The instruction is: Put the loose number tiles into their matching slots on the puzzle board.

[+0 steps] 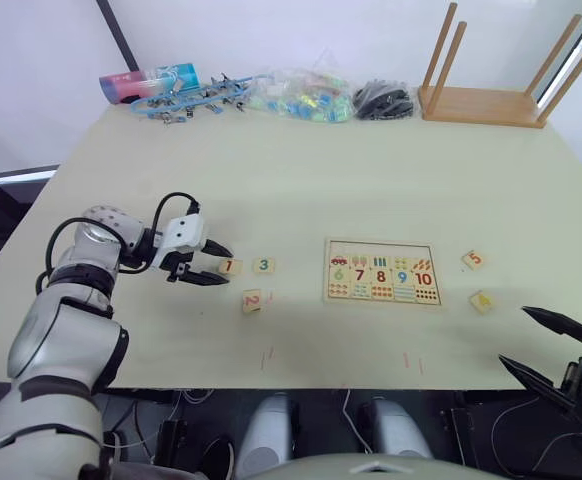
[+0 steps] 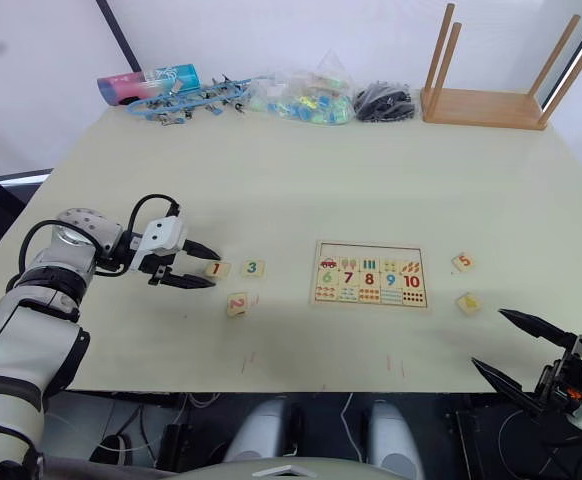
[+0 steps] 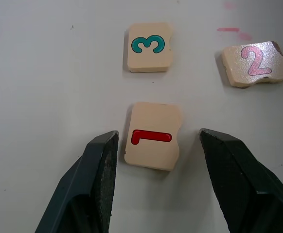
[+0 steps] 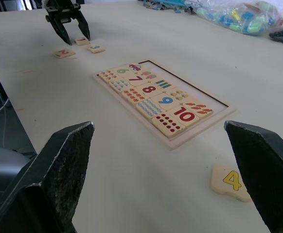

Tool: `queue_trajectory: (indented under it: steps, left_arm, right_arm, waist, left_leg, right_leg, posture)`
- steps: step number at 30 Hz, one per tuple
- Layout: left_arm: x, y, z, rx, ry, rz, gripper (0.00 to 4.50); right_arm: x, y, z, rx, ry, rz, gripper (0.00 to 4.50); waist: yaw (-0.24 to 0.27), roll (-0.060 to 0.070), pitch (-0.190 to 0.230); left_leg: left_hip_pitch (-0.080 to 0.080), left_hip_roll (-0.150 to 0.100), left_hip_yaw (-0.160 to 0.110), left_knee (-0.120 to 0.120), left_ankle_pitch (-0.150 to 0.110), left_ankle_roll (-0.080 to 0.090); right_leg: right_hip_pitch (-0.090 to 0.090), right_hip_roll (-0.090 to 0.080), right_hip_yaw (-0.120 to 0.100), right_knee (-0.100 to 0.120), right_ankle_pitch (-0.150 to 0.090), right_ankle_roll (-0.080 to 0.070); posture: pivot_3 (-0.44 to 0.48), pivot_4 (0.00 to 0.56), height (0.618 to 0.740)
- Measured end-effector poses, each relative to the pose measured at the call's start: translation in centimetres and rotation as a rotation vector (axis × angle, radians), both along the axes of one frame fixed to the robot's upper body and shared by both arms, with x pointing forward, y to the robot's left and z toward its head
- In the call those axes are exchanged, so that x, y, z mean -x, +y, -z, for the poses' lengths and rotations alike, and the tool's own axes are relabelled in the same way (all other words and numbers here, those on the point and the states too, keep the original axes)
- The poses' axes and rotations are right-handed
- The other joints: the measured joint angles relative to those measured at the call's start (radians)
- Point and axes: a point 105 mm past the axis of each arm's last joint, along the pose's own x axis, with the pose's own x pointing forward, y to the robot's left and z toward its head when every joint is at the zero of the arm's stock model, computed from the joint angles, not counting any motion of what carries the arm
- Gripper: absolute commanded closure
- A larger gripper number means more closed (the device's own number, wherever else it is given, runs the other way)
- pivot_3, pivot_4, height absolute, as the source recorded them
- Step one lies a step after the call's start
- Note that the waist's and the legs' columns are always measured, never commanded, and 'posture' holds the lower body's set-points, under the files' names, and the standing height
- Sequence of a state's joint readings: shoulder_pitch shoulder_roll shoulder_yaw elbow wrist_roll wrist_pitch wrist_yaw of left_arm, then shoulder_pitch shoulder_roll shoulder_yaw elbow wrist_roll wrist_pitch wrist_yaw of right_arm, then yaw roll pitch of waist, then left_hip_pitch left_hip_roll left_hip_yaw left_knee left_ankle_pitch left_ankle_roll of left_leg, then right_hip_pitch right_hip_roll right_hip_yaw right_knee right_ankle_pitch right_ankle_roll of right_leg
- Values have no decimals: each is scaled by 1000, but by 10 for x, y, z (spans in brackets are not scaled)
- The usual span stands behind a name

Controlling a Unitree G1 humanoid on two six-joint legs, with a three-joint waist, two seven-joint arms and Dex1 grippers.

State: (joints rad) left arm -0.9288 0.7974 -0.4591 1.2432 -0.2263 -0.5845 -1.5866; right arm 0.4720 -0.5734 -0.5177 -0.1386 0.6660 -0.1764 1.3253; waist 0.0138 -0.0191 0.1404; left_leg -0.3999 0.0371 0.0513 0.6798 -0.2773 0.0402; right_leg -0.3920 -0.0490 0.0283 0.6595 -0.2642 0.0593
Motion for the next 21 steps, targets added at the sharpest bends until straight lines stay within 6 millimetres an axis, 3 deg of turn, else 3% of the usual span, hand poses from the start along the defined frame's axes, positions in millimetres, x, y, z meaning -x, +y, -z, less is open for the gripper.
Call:
queue_trajectory:
  steps: [17,18,20,21]
  left_arm:
    - [0,-2,1,4,-27,17,1673]
    - [0,-2,1,2,-26,18,2103]
    - [0,-2,1,-1,-23,20,2410]
    - [0,-2,2,-2,-22,20,2937]
  right_arm:
    - [-1,0,0,0,-2,2,0]
    - [-1,0,0,0,-2,3,0]
    - [-1,0,0,0,-3,3,0]
    - [-1,0,0,0,-2,3,0]
  waist:
    - [1,0,0]
    - [1,0,0]
    - [1,0,0]
    - [1,0,0]
  left_leg:
    - [0,0,0,0,0,0]
    - [0,0,0,0,0,0]
    - [0,0,0,0,0,0]
    - [0,0,0,0,0,0]
  right_leg:
    - [0,0,0,0,0,0]
    - [0,0,0,0,0,0]
    - [0,0,0,0,0,0]
    - [0,0,0,0,0,0]
  posture:
    - [0,150,737]
    - [0,150,737]
    - [0,150,737]
    - [0,150,737]
